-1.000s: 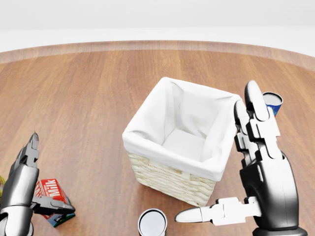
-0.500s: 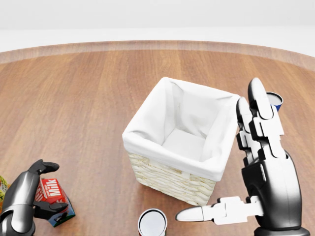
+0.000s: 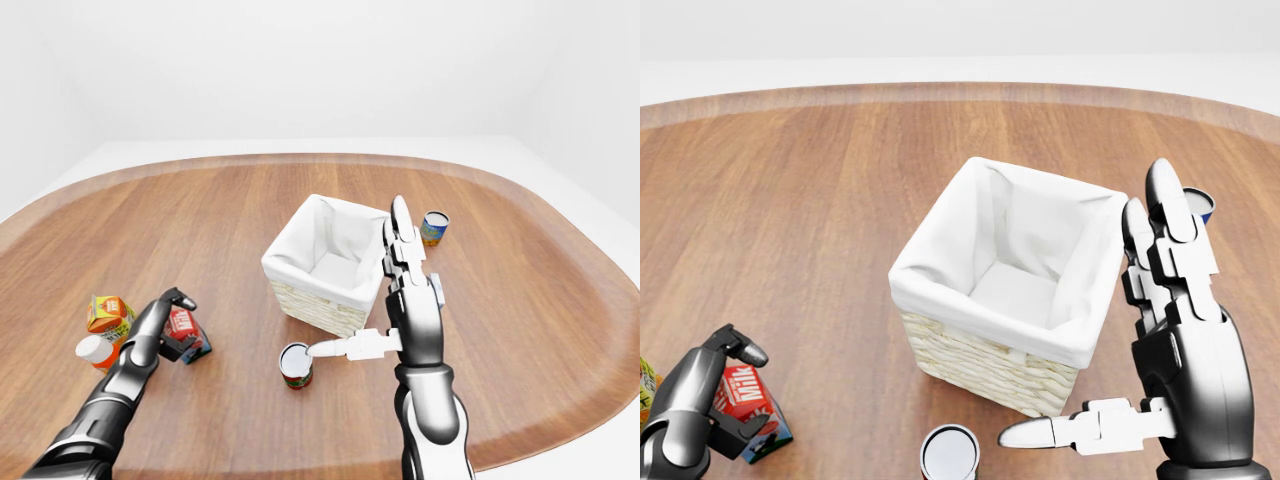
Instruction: Pick the milk and place it in the basket.
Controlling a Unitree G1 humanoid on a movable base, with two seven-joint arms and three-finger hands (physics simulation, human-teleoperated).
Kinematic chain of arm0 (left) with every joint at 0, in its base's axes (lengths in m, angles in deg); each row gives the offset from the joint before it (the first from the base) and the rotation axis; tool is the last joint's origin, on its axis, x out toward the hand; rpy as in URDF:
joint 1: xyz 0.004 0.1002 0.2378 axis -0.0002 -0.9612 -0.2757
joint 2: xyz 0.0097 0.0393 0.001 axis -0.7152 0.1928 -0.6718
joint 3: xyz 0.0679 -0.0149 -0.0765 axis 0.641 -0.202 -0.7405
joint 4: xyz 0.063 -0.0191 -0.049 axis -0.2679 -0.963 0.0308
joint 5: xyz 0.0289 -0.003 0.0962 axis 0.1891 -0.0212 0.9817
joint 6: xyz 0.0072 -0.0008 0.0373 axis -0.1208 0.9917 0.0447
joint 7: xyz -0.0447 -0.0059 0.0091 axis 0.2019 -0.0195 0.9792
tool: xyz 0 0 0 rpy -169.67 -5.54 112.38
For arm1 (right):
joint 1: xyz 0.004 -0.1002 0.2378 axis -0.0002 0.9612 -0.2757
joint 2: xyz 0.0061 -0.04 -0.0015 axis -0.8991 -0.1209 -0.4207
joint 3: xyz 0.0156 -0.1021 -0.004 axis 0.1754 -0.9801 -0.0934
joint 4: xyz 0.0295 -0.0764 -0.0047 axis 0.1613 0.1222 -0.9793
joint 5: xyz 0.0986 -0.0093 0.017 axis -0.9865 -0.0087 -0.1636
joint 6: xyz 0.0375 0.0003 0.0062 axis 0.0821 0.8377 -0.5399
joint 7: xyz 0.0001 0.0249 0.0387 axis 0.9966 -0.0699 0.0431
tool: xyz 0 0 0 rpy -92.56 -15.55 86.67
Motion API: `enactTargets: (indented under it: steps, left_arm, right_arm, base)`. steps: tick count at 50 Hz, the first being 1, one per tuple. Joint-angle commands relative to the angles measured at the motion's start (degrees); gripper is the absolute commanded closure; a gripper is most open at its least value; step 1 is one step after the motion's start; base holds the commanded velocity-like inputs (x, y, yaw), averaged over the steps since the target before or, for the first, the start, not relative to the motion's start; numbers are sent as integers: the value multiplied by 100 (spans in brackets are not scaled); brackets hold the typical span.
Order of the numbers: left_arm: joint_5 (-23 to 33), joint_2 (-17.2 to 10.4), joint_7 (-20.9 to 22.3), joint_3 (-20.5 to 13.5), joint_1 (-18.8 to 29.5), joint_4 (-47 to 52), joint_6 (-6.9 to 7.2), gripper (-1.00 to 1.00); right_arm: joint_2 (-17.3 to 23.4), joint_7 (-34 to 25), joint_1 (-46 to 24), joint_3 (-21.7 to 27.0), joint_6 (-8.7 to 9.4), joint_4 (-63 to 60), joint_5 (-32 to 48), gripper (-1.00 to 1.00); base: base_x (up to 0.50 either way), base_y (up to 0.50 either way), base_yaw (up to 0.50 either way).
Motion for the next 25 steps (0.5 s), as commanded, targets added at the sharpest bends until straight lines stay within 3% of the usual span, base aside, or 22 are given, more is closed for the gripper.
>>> enactTargets:
  steps: [1,4,12,25]
  left_arm:
    - [-22,76,-126,50,-286,454,-1,100]
    - [57,58,-171,39,-239,532,-1,100]
    - [-1,81,256,-147,-481,1697,-1,100]
    - [194,87,541,-271,-620,2478,-1,100]
  right_arm:
    - [1,-13,17,-1,0,51,-10,-100]
    - [3,-14,23,-9,0,77,-1,-100]
    - [3,-13,21,-18,0,110,8,-100]
    - [6,-8,34,-42,0,85,30,-100]
  base:
    - [0,0,0]
    - [0,0,0]
    - [0,0,0]
    - [0,0,0]
